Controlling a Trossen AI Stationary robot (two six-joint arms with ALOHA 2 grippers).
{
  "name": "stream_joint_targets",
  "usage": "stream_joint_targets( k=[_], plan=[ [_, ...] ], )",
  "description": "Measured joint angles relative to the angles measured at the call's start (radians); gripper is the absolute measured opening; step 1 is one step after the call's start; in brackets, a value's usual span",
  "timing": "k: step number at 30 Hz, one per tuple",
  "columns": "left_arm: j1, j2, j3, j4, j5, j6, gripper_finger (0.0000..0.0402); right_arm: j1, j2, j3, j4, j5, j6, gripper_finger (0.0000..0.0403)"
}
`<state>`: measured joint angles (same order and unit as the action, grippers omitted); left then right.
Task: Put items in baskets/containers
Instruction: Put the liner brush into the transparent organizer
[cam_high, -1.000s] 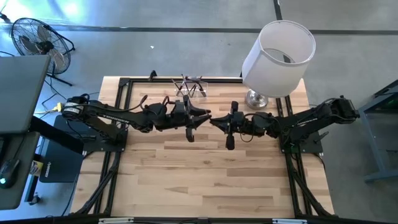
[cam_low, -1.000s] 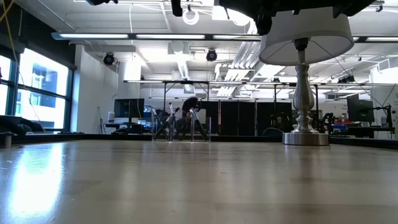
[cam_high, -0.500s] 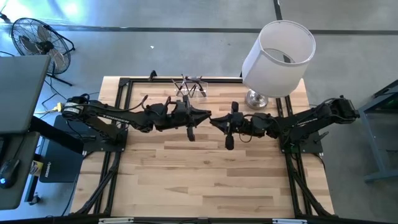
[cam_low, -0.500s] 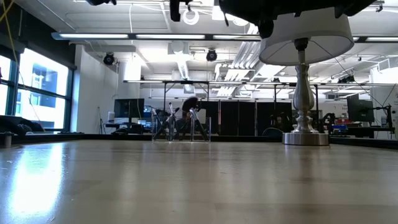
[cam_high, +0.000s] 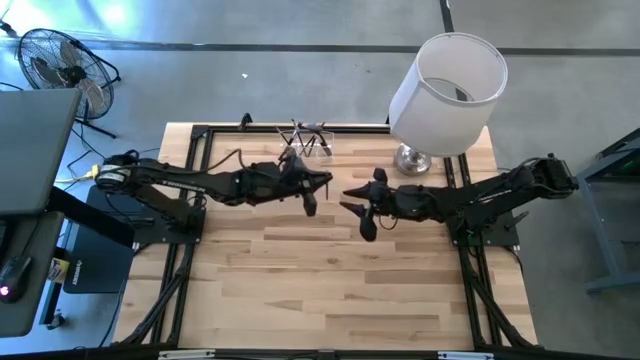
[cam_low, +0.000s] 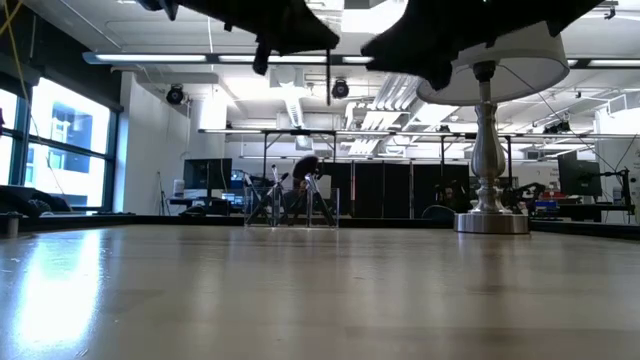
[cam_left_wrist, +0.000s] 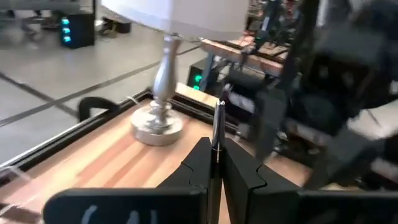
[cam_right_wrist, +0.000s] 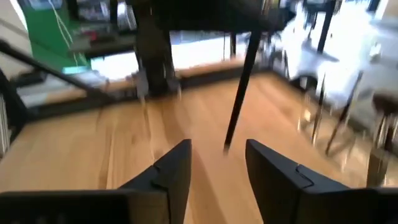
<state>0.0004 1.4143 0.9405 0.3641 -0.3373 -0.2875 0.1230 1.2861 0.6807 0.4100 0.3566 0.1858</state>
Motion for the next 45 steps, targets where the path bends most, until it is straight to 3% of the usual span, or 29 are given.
stream_joint_targets(
  k=[7, 16, 19, 24, 28, 33, 38, 45],
  plan=[
    [0.063, -0.088, -0.037, -0.118, -0.039, 0.020, 0.0013, 0.000, 0.000, -0.019, -0.205, -0.005, 0.170, 0.0146],
    [0.245, -0.319, -0.220, -0.119, -0.003, 0.047, 0.0013, 0.000, 0.000, -0.121, -0.217, 0.111, 0.381, 0.0134],
    [0.335, -0.399, -0.307, -0.074, 0.078, 0.068, 0.0013, 0.000, 0.000, -0.160, -0.203, 0.137, 0.448, 0.0133],
    [0.522, -0.429, -0.469, 0.202, 0.307, 0.071, 0.0013, -0.002, 0.001, -0.194, -0.164, 0.230, 0.554, 0.0133],
    [0.692, -0.370, -0.550, 0.423, 0.496, 0.045, 0.0013, -0.026, 0.001, -0.208, -0.091, 0.315, 0.579, 0.0133],
    [0.830, -0.196, -0.545, 0.585, 0.714, 0.017, 0.0013, -0.082, 0.001, -0.208, -0.010, 0.330, 0.542, 0.0133],
    [0.881, -0.012, -0.487, 0.639, 0.791, 0.017, 0.0013, -0.129, 0.001, -0.208, 0.021, 0.325, 0.544, 0.0133],
    [0.883, 0.121, -0.382, 0.656, 0.854, 0.097, 0.0013, -0.146, 0.001, -0.208, 0.022, 0.314, 0.574, 0.0133]
  ],
)
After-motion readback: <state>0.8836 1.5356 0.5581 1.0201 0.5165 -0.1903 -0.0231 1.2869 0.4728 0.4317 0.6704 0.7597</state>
